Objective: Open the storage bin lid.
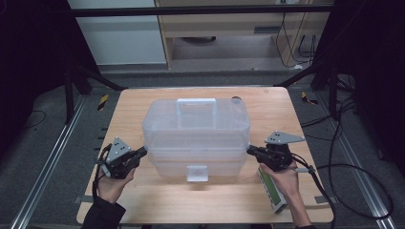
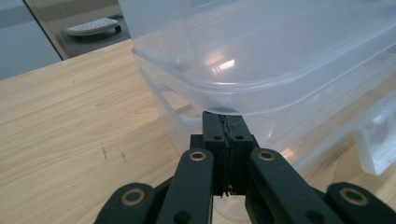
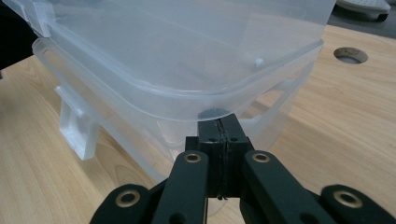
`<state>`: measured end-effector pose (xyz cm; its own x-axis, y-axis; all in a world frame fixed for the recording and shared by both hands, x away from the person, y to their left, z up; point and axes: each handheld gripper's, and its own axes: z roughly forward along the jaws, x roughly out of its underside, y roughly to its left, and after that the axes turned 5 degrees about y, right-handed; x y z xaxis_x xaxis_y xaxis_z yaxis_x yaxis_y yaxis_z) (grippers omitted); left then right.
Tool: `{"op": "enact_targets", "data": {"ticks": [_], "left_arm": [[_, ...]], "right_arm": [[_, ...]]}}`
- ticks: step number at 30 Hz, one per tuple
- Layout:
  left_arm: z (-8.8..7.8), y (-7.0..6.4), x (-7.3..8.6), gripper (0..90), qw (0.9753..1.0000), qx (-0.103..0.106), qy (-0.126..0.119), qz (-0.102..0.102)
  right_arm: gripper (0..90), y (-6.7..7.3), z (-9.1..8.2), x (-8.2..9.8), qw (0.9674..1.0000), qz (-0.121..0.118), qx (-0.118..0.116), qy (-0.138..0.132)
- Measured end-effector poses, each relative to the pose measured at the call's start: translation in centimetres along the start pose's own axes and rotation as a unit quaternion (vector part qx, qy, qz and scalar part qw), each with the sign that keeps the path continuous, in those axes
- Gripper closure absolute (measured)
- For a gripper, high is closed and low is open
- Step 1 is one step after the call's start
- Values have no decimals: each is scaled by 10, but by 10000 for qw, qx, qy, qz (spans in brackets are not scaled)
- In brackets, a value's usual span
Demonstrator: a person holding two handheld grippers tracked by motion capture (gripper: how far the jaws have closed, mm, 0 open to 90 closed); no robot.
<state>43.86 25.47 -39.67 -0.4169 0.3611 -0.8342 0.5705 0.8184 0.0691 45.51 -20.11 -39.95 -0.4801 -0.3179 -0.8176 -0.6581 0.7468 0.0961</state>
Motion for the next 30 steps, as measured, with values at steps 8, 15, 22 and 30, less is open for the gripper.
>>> {"op": "enact_targets", "data": {"ticks": [8,15,22,30], "left_arm": [[1,4,-13,893,10000,-41,-82,31],[1,6,-24,894,9998,-131,-160,1],[1,10,-33,895,9997,-147,-203,-55],[2,9,-34,894,9995,-186,-251,-47]], "right_arm": [[899,-3,-3,-11,9998,53,14,-173],[899,-8,-4,-20,9995,89,6,-304],[897,-11,-5,-28,9991,86,14,-422],[900,-12,-5,-29,9986,84,22,-518]]}}
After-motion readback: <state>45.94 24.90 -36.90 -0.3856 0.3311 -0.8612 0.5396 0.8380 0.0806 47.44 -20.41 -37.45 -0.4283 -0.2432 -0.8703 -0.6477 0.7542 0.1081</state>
